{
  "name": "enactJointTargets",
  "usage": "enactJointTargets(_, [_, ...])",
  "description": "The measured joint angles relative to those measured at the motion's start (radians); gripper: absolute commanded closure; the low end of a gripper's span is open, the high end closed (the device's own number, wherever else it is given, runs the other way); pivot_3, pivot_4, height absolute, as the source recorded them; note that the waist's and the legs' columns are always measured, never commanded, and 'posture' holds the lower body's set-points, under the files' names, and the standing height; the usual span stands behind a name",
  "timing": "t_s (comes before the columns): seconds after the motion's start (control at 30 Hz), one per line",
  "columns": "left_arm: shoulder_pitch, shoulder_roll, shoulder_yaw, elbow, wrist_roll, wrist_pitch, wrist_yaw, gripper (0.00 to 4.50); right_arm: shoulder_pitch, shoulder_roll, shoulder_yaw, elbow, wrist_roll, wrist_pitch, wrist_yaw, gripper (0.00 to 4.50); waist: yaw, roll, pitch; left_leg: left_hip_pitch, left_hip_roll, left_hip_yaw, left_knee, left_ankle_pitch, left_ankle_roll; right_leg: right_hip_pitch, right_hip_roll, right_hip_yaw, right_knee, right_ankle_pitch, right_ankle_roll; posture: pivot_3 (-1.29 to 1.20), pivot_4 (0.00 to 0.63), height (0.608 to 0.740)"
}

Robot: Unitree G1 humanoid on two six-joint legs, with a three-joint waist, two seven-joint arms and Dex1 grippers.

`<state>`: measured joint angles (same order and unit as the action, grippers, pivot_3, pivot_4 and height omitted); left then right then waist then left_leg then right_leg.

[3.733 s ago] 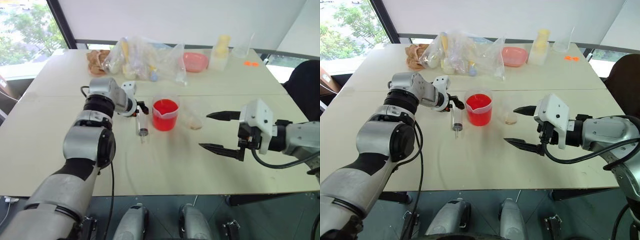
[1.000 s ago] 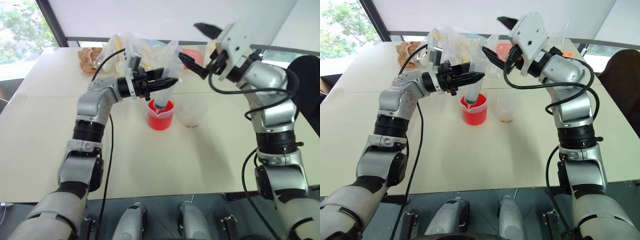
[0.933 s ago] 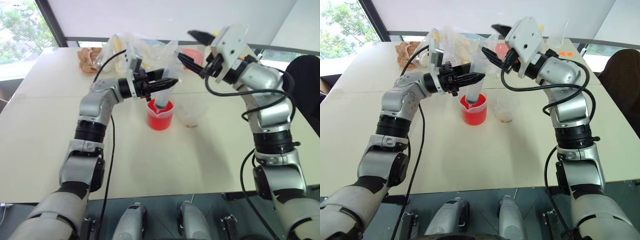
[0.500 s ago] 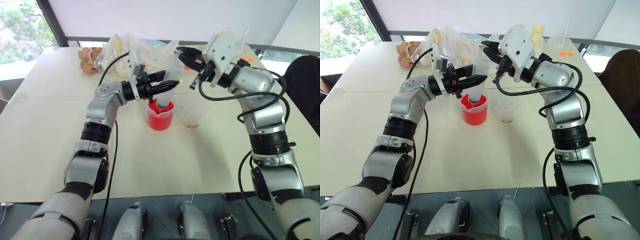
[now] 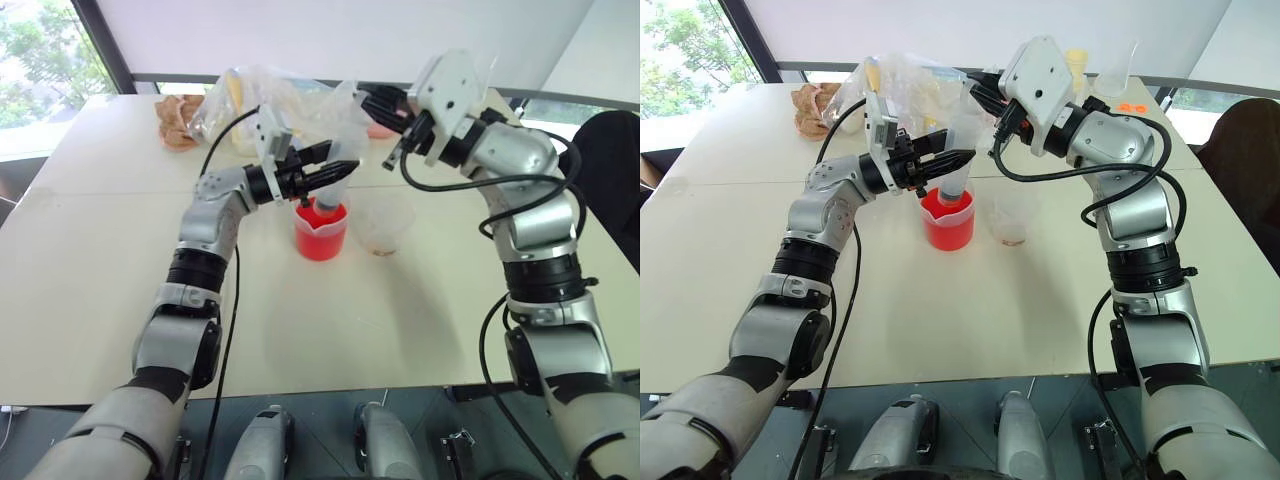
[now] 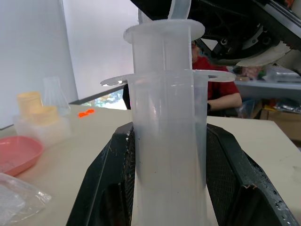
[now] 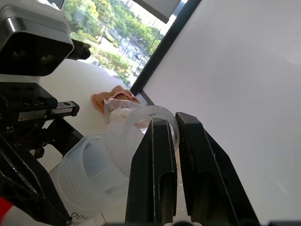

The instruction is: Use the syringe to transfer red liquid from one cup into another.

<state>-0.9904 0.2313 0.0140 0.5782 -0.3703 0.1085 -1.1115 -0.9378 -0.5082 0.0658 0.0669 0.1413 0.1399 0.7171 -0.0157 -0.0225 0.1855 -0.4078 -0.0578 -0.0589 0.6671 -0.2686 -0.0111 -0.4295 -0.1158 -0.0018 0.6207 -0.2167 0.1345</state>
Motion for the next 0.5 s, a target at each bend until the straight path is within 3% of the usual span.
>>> enactJointTargets(0.23, [-0.002, 0.000, -0.004, 0.017, 0.000, -0.002, -0.001, 2.95, 0.000, -0.002, -0.002, 0.000, 0.000, 0.000, -0.009, 4.48, 0.000, 0.000, 0.000, 0.000, 0.000, 0.000, 0.000, 0.000, 0.000, 0.000, 0.000, 0.000, 0.000, 0.000, 0.000, 0.00, 0.150, 0.740])
enactJointTargets(0.27, [-0.004, 0.000, -0.004, 0.020, 0.000, -0.003, -0.001, 2.95, 0.000, -0.002, -0.005, 0.000, 0.003, 0.002, -0.010, 3.78, 0.000, 0.000, 0.000, 0.000, 0.000, 0.000, 0.000, 0.000, 0.000, 0.000, 0.000, 0.000, 0.000, 0.000, 0.000, 0.00, 0.150, 0.740])
enactJointTargets(0.33, [-0.006, 0.001, -0.003, 0.031, 0.000, -0.002, -0.001, 2.95, 0.000, -0.004, -0.021, 0.000, 0.012, 0.010, -0.012, 3.03, 0.001, 0.000, 0.000, 0.000, 0.000, 0.000, 0.000, 0.000, 0.000, 0.000, 0.000, 0.000, 0.000, 0.000, 0.000, 0.00, 0.150, 0.740])
enactJointTargets(0.5, [-0.006, 0.002, 0.003, 0.051, 0.000, 0.002, -0.001, 2.95, 0.000, -0.021, -0.055, -0.005, 0.023, 0.034, -0.025, 0.52, 0.001, 0.000, 0.000, 0.000, 0.000, 0.000, 0.000, 0.000, 0.000, 0.000, 0.000, 0.000, 0.000, 0.000, 0.000, 0.00, 0.150, 0.740])
